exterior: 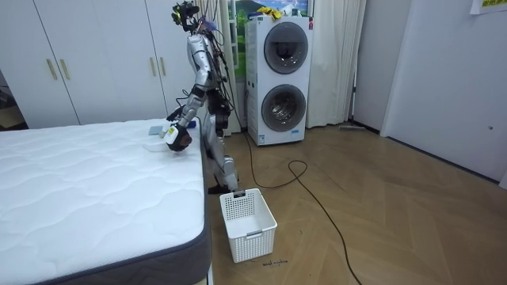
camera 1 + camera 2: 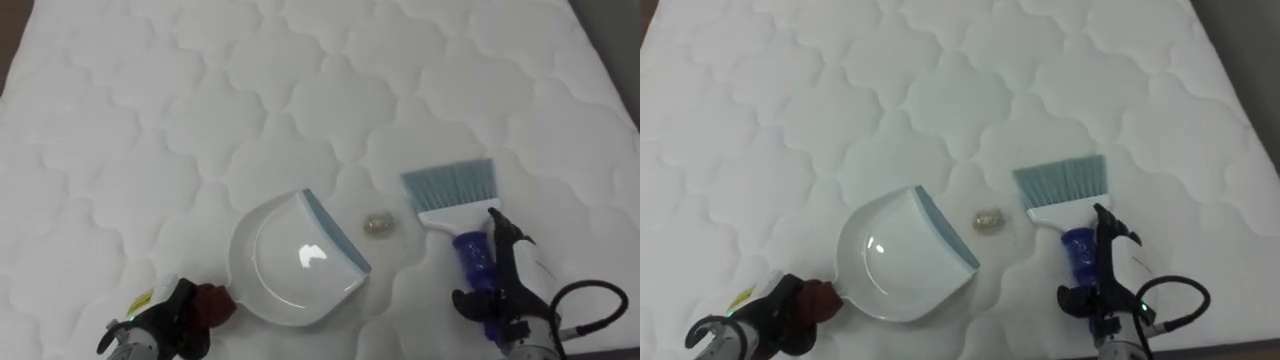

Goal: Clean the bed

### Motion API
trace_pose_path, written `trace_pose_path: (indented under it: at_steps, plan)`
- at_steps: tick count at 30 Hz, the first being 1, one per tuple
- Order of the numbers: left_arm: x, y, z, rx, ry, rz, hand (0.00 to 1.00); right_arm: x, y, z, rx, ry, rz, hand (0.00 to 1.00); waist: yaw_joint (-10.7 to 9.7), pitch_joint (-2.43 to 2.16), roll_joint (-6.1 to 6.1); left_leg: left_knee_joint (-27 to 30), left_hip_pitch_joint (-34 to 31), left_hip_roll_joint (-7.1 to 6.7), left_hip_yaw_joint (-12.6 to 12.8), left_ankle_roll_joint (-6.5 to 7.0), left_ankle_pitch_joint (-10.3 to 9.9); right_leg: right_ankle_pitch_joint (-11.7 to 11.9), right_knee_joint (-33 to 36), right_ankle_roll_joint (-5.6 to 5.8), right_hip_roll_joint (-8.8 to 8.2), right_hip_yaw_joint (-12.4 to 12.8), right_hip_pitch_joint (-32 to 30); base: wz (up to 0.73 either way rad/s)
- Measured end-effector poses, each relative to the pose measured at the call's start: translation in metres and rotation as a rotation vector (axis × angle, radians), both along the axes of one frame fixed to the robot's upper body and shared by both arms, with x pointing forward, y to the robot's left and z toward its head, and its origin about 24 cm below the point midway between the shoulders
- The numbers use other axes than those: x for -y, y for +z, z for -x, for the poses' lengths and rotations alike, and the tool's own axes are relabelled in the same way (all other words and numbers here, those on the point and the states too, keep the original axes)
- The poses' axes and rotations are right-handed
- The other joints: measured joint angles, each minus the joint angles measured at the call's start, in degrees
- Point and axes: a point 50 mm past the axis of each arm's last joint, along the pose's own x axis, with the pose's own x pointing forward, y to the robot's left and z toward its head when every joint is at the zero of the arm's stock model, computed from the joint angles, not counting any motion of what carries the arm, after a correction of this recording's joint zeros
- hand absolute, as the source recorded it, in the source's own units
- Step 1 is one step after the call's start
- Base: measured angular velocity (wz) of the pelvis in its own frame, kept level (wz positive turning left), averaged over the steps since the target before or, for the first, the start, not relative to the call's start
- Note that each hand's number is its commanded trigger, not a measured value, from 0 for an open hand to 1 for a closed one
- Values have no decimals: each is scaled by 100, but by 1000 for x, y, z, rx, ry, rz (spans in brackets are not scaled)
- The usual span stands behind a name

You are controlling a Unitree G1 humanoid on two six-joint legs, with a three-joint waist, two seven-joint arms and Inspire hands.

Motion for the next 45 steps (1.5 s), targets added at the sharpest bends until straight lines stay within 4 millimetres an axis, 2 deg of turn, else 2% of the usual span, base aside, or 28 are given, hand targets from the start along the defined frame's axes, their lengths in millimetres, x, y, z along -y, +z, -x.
trace_pose_path:
  at_steps: [11, 20, 21, 22, 23, 27, 33, 40, 45]
  plan:
    - [3, 0, -1, 9, -6, 5, 100, 8, -10, 8, -87, -23, 10, 0, 57, -2, 33, -3, -51, 20, -3, 0, 0, 1, -30, 3, -8, -58, -15, 1]
    - [4, 0, -1, 19, -10, -4, 100, 14, -13, 6, -125, -86, -7, 0, 59, 11, 10, -15, -96, 19, -1, 0, 0, 0, -31, 4, -10, -54, -63, 0]
    - [4, 0, -1, 20, -10, -4, 100, 14, -13, 5, -127, -87, -8, 16, 59, 13, 5, -14, -96, 20, -1, 0, 0, -1, -36, 5, -10, -54, -62, 0]
    - [4, 1, -2, 23, -10, -3, 100, 14, -14, 5, -131, -89, -8, 75, 59, 19, -5, -14, -96, 21, -1, 0, 0, -2, -44, 7, -9, -58, -57, 0]
    - [4, 1, -2, 24, -11, -4, 100, 13, -14, 5, -134, -93, -11, 100, 60, 25, -14, -14, -99, 23, -3, 0, 0, -2, -53, 8, -7, -62, -56, 0]
    - [4, 1, -2, 23, -14, -4, 100, 15, -15, 3, -138, -113, -8, 100, 59, 25, -26, -12, -103, 25, -5, 0, 0, -2, -62, 8, -7, -71, -52, 0]
    - [3, 3, -4, 25, -20, -9, 100, 31, -10, -1, -120, -196, 12, 100, 41, 26, -68, -13, -75, 37, -11, 0, 0, -1, -93, 8, -6, -138, 8, 6]
    - [6, 3, -5, 14, -31, -16, 100, 40, -15, 6, -193, -256, 9, 100, 58, 34, -16, 1, -37, 67, -11, 0, 0, 8, -165, 9, 18, -166, 108, 2]
    - [6, 3, -5, 6, -35, -20, 100, 43, -17, 9, -215, -272, 0, 100, 14, 20, 22, 7, -42, 72, -6, 0, 0, 8, -171, 9, 9, -221, 123, 5]
